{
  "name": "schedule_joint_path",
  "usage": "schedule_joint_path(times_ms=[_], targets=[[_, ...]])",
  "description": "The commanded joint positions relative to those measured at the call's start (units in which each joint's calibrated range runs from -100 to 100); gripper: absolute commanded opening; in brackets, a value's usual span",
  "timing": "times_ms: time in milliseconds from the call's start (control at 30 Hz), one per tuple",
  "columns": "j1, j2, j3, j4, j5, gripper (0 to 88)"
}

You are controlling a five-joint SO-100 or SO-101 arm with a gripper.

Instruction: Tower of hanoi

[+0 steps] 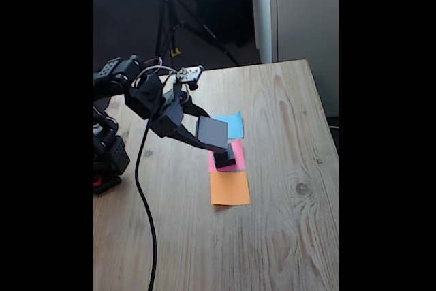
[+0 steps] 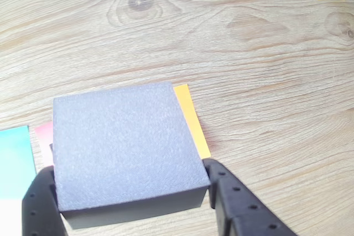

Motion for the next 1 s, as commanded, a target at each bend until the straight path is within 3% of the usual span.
schedule_joint_path(times_ms=[0,967], targets=[[-3.4,-4.2,-9.9,7.4,0.5,18.5],[-34.9,-18.9,-9.0,18.4,0.5,18.2]])
